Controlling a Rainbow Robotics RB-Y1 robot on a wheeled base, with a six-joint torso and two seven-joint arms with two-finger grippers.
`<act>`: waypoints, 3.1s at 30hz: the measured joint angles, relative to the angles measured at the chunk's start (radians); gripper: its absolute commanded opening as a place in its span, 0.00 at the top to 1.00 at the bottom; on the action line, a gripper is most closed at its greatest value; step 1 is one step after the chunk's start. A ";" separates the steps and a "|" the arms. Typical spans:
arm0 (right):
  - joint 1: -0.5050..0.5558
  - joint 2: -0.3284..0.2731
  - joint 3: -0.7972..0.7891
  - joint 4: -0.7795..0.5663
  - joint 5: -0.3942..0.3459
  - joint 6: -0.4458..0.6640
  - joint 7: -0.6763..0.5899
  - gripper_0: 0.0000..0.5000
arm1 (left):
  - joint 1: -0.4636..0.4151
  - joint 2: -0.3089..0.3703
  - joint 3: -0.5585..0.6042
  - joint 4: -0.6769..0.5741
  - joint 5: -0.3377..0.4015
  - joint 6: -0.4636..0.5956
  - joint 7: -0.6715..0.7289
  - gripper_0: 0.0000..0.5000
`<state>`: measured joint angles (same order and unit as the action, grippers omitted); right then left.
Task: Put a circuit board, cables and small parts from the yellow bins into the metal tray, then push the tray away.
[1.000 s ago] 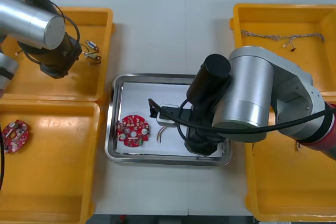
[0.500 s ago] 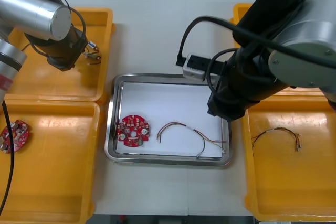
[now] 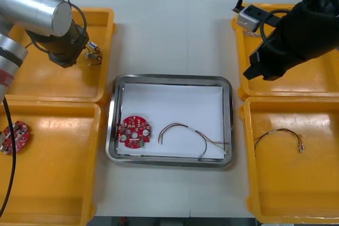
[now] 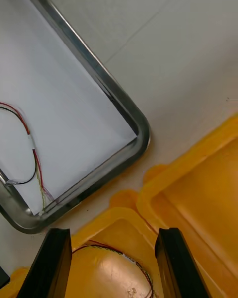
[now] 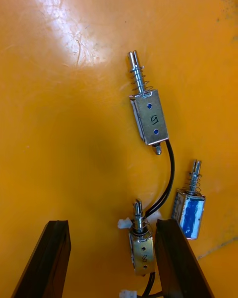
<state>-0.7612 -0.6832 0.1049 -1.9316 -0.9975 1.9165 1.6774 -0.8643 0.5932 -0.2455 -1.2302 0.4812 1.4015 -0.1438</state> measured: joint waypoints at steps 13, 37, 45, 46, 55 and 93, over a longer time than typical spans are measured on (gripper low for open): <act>0.000 -0.074 -0.151 0.228 0.089 0.000 0.000 0.00 | -0.019 -0.024 -0.003 0.044 0.016 -0.008 0.000 0.00; 0.000 -0.090 -0.209 0.518 0.220 -0.422 -0.002 0.00 | -0.030 -0.067 -0.061 0.072 0.018 -0.008 0.000 0.01; 0.000 -0.090 -0.139 0.681 0.339 -0.742 -0.073 0.00 | -0.031 -0.069 -0.068 0.073 0.018 -0.008 0.000 0.27; 0.000 -0.090 -0.123 0.698 0.354 -0.764 -0.098 0.00 | -0.031 -0.069 -0.069 0.073 0.018 -0.008 0.000 0.31; 0.000 -0.055 -0.086 0.747 0.520 -0.824 -0.232 0.00 | -0.031 -0.069 -0.072 0.072 0.014 -0.008 0.000 0.88; -0.001 0.103 -0.086 0.933 0.530 -1.094 -0.291 0.92 | -0.023 0.080 -0.065 -0.126 0.005 0.202 -0.434 1.00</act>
<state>-0.7624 -0.5804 0.0193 -0.9984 -0.4679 0.8223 1.3865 -0.8874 0.6734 -0.3102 -1.3562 0.4864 1.6035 -0.5773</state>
